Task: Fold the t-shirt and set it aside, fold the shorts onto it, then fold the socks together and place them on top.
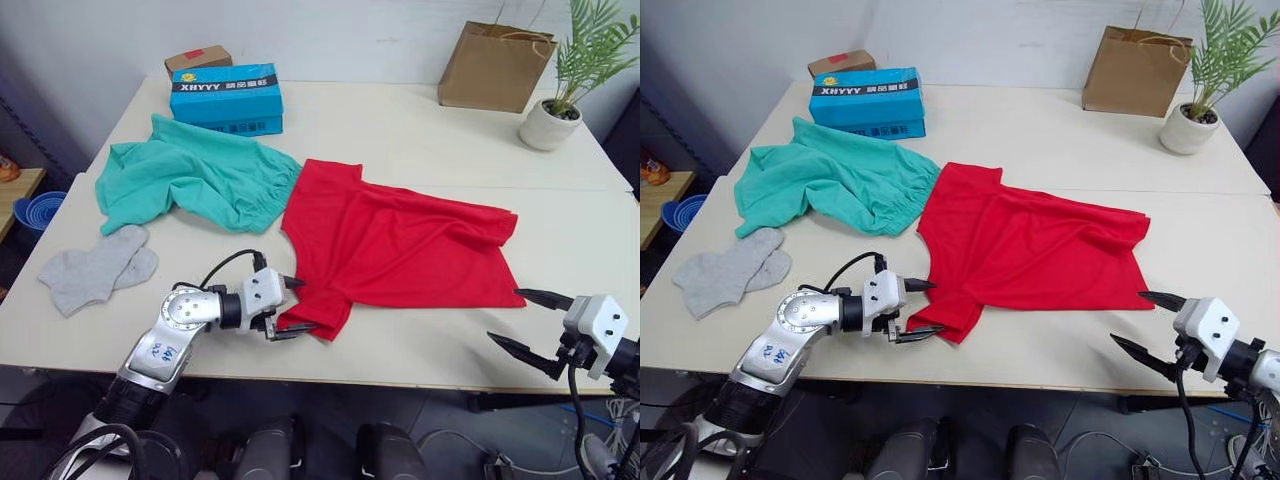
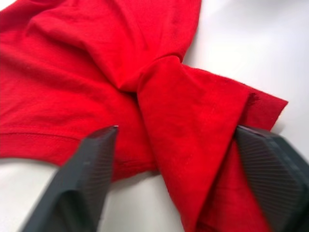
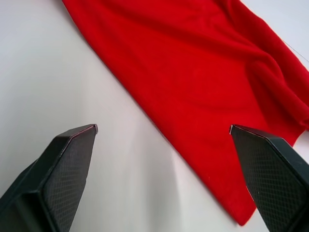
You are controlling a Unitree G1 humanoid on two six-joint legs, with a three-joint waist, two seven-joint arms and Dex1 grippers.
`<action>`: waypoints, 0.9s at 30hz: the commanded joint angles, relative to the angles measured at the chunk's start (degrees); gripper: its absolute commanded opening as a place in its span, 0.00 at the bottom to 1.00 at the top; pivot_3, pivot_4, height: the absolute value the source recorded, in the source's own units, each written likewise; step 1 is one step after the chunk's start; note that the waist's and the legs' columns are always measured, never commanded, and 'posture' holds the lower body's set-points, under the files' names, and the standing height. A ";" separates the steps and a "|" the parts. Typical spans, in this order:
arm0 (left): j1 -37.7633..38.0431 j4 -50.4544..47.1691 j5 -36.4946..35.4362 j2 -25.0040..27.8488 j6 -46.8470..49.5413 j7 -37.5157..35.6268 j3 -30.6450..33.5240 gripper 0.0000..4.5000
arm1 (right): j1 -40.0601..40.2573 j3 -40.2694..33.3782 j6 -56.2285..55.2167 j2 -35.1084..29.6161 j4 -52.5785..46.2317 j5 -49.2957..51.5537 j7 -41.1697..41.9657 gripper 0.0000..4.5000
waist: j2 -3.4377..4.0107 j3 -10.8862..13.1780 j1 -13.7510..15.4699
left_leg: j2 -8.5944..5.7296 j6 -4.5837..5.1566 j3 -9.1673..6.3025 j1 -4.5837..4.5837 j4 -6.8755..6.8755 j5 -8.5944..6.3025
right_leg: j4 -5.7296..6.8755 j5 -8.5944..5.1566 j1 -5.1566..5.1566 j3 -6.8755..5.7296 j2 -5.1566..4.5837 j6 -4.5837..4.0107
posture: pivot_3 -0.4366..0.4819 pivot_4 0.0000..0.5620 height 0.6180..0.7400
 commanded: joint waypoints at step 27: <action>-0.22 -8.17 -12.83 0.52 12.32 -1.38 9.81 0.00 | -45.16 21.08 -20.62 -5.47 52.32 -20.76 13.72 0.71 | 0.05 0.05 -2.24 | 0.03 0.21 0.00 0.04 0.31 0.19 | 0.30 -0.02 0.06 -0.03 0.03 0.02 | 0.48 0.27 1.00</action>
